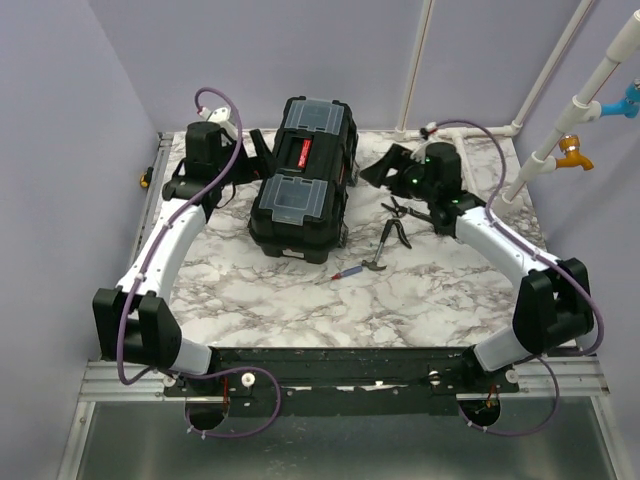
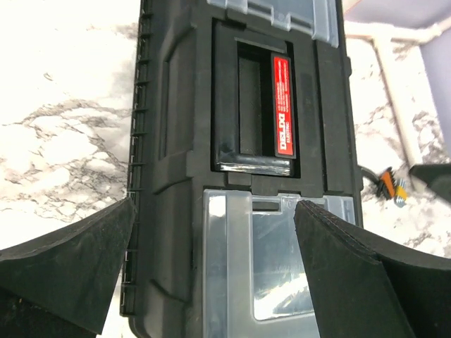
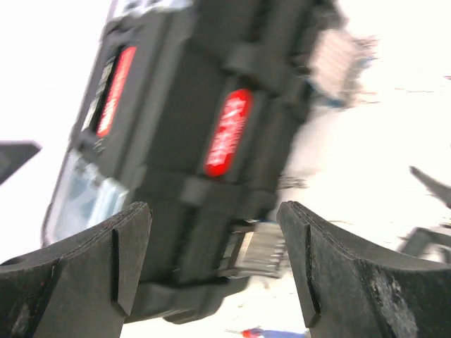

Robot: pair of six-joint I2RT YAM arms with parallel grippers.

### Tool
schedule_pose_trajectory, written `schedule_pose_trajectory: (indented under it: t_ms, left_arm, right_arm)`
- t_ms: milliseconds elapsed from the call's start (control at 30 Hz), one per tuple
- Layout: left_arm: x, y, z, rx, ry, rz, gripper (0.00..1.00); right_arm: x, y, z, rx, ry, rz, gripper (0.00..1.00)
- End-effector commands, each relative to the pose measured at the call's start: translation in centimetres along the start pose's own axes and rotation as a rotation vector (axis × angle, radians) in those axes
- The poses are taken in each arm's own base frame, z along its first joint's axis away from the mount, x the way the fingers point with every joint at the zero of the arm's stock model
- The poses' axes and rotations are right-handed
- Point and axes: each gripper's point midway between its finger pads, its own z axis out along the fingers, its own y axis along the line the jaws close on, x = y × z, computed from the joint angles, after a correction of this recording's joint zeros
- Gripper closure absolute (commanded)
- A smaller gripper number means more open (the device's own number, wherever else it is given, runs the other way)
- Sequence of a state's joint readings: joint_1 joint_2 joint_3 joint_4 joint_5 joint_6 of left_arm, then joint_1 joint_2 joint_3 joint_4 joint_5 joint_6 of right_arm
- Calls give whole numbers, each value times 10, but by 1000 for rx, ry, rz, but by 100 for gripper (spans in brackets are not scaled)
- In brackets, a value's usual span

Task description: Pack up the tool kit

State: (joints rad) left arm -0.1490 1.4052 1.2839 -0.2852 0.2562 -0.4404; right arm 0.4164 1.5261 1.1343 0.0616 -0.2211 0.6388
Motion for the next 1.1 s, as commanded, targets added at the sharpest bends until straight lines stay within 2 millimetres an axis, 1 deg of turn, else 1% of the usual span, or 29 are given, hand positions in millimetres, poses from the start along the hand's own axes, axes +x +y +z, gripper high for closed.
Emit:
schedule_pose_trajectory:
  t_ms: [0, 33, 100, 133, 167, 233, 267, 333, 433, 533, 600, 633, 700, 733, 833, 900, 1000, 1067]
  left_arm:
    - [31, 15, 19, -82, 139, 32, 2]
    - [35, 16, 25, -85, 160, 31, 1]
    - [43, 19, 31, -92, 196, 25, 2]
    - [46, 19, 34, -91, 204, 23, 1]
    - [50, 20, 35, -88, 212, 17, 1]
    - [56, 16, 36, -65, 211, 3, 1]
    - [59, 15, 35, -52, 206, -5, 2]
    - [64, 13, 33, -41, 192, -14, 1]
    - [76, 15, 29, -43, 184, -23, 1]
    - [87, 20, 25, -54, 182, -36, 2]
    - [90, 24, 22, -64, 170, -40, 1]
    - [91, 25, 19, -69, 160, -43, 2]
    - [89, 25, 13, -71, 125, -40, 2]
    - [87, 25, 11, -73, 110, -37, 1]
    - [85, 23, 5, -69, 89, -31, 2]
    - [86, 22, 7, -67, 103, -29, 2]
    - [94, 29, 15, -104, 152, -34, 2]
    - [100, 31, 17, -107, 177, -41, 2]
  right_arm:
    - [16, -52, -6, 59, 63, 110, 21]
    - [24, -64, -3, 72, 83, 135, 21]
    - [39, -86, 4, 39, 161, 245, 28]
    - [47, -95, 9, 5, 211, 313, 36]
    - [54, -98, 14, -35, 256, 351, 43]
    - [67, -108, 28, -41, 296, 389, 66]
    - [72, -114, 34, -32, 304, 409, 80]
    - [78, -120, 43, -32, 307, 434, 98]
    - [88, -123, 58, -5, 332, 412, 99]
    - [99, -119, 75, -4, 384, 371, 99]
    - [100, -116, 88, -16, 406, 346, 99]
    - [104, -119, 93, -5, 429, 336, 99]
    - [104, -123, 104, 18, 443, 310, 99]
    - [107, -125, 106, 35, 463, 311, 99]
    - [119, -123, 112, 27, 509, 313, 99]
    - [130, -116, 112, 15, 532, 305, 99]
    - [149, -104, 111, -4, 581, 279, 99]
    - [160, -95, 104, -34, 621, 264, 99]
